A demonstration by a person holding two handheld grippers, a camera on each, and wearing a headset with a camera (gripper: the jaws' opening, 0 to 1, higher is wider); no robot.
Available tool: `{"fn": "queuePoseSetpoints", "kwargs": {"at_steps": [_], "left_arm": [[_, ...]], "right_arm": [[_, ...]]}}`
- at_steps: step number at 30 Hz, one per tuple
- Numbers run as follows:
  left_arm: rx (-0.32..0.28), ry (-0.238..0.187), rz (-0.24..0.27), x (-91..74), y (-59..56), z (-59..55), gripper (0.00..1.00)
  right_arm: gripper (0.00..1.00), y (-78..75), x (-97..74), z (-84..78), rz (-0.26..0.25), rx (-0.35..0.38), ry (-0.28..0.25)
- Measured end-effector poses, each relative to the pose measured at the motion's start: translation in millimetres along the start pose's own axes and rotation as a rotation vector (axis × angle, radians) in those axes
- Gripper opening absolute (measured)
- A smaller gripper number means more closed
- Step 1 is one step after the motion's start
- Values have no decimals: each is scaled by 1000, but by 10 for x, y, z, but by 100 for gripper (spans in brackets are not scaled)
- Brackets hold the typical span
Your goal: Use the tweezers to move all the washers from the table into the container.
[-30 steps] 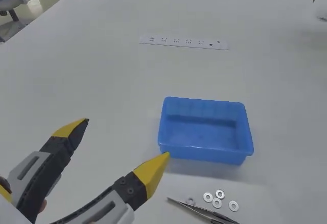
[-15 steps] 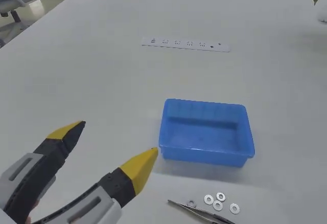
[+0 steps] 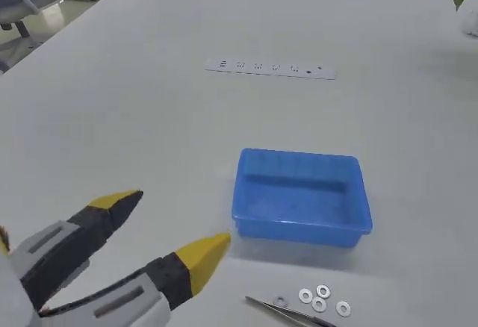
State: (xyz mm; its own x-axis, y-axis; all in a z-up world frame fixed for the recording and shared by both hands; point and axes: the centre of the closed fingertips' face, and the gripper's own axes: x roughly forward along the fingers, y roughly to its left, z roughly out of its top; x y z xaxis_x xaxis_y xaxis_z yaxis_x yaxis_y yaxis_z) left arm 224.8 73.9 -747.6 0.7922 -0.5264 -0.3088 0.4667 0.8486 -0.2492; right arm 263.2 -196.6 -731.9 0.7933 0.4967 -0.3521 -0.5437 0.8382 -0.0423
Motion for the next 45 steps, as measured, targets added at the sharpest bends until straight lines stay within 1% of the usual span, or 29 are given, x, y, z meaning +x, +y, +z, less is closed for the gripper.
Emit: {"fn": "queuePoseSetpoints", "kwargs": {"at_steps": [1, 2, 3, 4, 5, 6, 7, 8, 9, 11, 12, 14, 15, 17, 18, 19, 20, 21, 22, 25, 27, 30, 31, 32, 34, 38, 41, 42, 45], "left_arm": [[-9, 52, -42, 19, -39, -80, 56], [1, 87, -71, 43, -60, -134, 53], [37, 140, -107, 77, -76, -222, 49], [50, 187, -129, 94, -92, -294, 44], [90, 215, -156, 133, -104, -345, 41], [97, 227, -171, 145, -121, -366, 39], [96, 271, -217, 171, -165, -441, 37], [95, 293, -236, 196, -182, -475, 36], [114, 309, -267, 239, -212, -506, 35], [156, 354, -299, 306, -240, -583, 34], [177, 372, -317, 330, -259, -616, 33], [223, 413, -349, 387, -293, -694, 30], [237, 431, -359, 405, -302, -727, 29], [275, 482, -398, 442, -334, -827, 28], [307, 523, -412, 459, -333, -899, 27], [349, 535, -420, 479, -321, -935, 27], [395, 565, -430, 494, -312, -988, 26], [427, 587, -442, 494, -312, -1029, 24], [475, 607, -458, 508, -313, -1067, 22], [544, 649, -497, 535, -328, -1145, 18], [607, 681, -512, 556, -309, -1194, 17], [660, 711, -532, 575, -297, -1234, 14], [696, 724, -525, 599, -256, -1248, 12], [705, 731, -527, 607, -249, -1258, 11], [735, 740, -547, 622, -257, -1265, 7], [836, 768, -598, 639, -287, -1292, 4], [916, 760, -643, 654, -322, -1309, 3], [932, 765, -649, 654, -326, -1314, 3], [964, 767, -680, 664, -339, -1316, 0]], "right_arm": [[52, 55, 27, -31, 24, -11, 19], [49, 127, 57, -51, 47, -20, 37], [46, 205, 95, -73, 78, -30, 50], [42, 299, 136, -123, 116, -42, 80], [38, 372, 165, -134, 147, -51, 84], [34, 494, 197, -166, 200, -50, 97], [29, 566, 215, -196, 230, -54, 113], [26, 665, 239, -223, 269, -72, 121], [24, 738, 247, -252, 300, -81, 135], [21, 849, 275, -299, 326, -118, 150], [21, 917, 270, -331, 351, -118, 164], [21, 1014, 279, -370, 375, -121, 173], [20, 1074, 274, -398, 396, -108, 182], [19, 1125, 266, -435, 404, -106, 189], [19, 1137, 259, -452, 406, -104, 194], [18, 1150, 255, -469, 410, -101, 200], [18, 1160, 248, -494, 412, -97, 209], [18, 1165, 244, -505, 412, -94, 212], [18, 1173, 232, -525, 419, -89, 220], [17, 1186, 212, -572, 427, -87, 239], [17, 1183, 202, -611, 429, -92, 255], [17, 1169, 195, -670, 442, -84, 277], [17, 1171, 193, -689, 447, -86, 283], [16, 1172, 194, -706, 451, -88, 289], [14, 1195, 189, -757, 470, -99, 309], [13, 1268, 186, -854, 507, -142, 344], [13, 1276, 202, -932, 521, -190, 378], [15, 1285, 215, -948, 526, -213, 387], [14, 1329, 241, -963, 548, -238, 394]]}}
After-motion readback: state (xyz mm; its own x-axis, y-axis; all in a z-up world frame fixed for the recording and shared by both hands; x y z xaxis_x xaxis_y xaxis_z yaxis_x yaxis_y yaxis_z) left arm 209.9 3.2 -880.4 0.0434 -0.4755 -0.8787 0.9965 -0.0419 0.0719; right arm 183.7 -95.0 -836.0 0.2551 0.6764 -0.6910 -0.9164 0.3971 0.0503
